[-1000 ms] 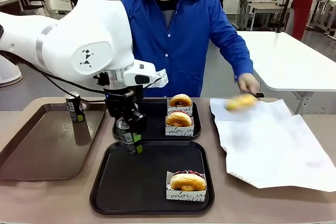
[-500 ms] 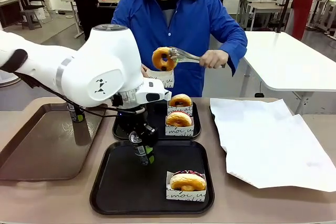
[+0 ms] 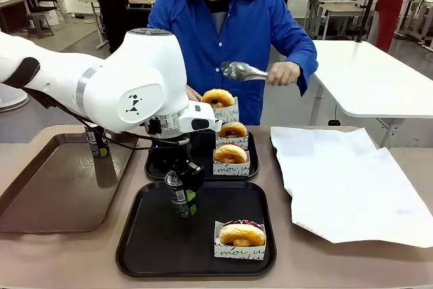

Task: Set up donuts and drinks on trays.
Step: Pick up one Pepsi coke from the Handle tray and place it on the Flat Tray without a Pepsi coke.

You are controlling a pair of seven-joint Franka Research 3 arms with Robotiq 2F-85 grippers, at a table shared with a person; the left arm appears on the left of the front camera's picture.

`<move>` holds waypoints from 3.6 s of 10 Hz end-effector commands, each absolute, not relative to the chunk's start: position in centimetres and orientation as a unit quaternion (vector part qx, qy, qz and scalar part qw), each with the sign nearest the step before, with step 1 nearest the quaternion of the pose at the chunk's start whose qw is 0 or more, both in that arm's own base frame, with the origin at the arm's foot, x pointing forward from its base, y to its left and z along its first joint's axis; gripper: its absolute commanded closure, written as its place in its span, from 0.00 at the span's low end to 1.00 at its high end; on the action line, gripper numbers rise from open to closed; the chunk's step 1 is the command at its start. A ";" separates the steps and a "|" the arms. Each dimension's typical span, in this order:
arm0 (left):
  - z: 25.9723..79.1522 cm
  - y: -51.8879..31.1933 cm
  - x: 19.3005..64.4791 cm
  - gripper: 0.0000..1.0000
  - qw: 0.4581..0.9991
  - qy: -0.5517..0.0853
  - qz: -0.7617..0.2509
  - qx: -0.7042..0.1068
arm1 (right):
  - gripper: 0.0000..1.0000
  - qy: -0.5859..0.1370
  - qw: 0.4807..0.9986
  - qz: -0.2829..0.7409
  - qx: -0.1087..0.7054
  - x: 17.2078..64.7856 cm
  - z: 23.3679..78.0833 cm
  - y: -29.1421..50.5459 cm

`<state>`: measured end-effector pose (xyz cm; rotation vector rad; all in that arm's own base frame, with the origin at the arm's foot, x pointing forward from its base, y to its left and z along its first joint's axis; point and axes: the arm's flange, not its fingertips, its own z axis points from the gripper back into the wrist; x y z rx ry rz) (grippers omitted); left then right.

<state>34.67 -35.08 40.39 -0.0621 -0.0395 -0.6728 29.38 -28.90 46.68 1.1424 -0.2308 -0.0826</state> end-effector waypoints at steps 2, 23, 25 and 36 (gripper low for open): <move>39.7 -34.5 35.0 0.41 0.951 0.013 -0.310 -0.011 | 0.00 -0.113 0.833 -0.038 0.541 29.4 46.7 -28.9; 43.6 -31.4 33.1 0.41 0.938 0.027 -0.345 -0.007 | 0.00 -0.113 0.833 -0.038 0.541 29.4 46.7 -28.9; 42.4 -31.9 34.3 0.41 0.941 0.017 -0.337 -0.008 | 0.00 -0.113 0.833 -0.038 0.541 29.4 46.7 -28.9; 38.0 -32.4 37.8 0.41 0.943 0.027 -0.332 -0.007 | 0.00 -0.113 0.833 -0.038 0.541 29.4 46.7 -28.9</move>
